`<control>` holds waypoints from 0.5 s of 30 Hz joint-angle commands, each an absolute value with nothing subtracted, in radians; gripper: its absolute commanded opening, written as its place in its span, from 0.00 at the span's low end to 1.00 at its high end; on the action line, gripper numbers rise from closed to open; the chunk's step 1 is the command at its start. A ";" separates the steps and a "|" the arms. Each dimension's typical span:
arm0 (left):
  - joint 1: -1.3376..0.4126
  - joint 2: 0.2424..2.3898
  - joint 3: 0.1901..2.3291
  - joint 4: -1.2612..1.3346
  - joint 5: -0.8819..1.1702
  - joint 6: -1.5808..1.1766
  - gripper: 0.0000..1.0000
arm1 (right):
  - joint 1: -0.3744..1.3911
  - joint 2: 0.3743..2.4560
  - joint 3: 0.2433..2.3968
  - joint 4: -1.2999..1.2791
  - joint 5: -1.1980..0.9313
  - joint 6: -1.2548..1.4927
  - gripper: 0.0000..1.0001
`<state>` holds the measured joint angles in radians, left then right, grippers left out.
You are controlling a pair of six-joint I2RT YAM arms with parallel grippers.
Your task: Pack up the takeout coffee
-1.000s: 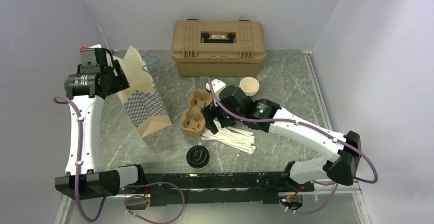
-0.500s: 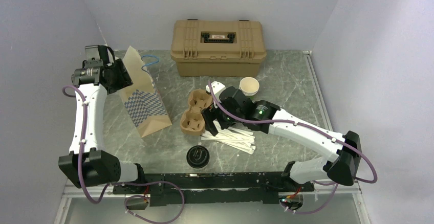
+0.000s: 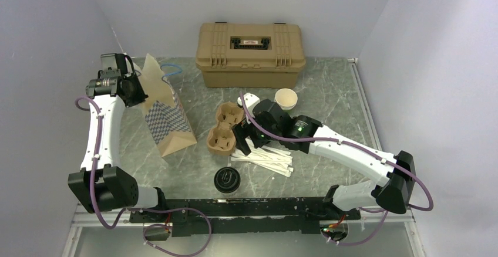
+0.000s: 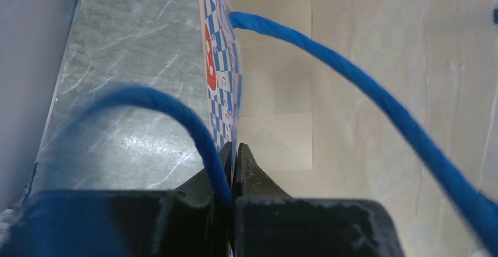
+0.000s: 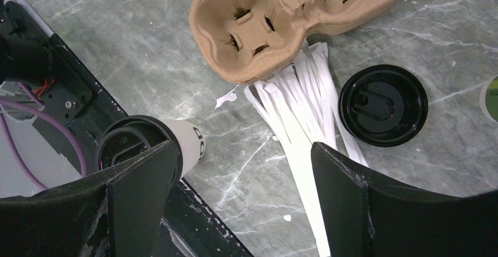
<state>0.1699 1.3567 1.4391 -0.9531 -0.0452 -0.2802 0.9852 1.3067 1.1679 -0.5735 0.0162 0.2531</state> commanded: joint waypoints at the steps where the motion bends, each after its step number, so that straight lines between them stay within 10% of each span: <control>1: 0.173 1.341 1.425 -0.904 0.006 -0.264 0.00 | 0.979 1.304 1.184 -0.533 0.022 0.236 0.88; 15: 0.152 1.302 1.471 -0.832 0.003 -0.300 0.00 | 0.961 1.507 1.319 -0.470 0.093 0.141 0.86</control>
